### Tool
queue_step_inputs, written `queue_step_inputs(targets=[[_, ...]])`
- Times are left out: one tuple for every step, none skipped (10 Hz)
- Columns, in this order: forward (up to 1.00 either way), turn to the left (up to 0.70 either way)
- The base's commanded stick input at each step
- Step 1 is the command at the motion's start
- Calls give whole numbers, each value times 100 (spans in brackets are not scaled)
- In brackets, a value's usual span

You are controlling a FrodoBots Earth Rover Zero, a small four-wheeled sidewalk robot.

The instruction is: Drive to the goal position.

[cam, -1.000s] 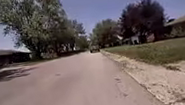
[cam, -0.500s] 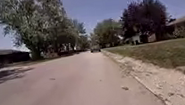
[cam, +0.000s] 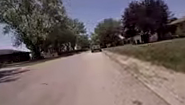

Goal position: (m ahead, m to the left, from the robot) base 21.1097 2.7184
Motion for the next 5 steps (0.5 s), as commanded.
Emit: queue_step_inputs(targets=[[70,0],[70,0],[70,0],[70,0],[70,0]])
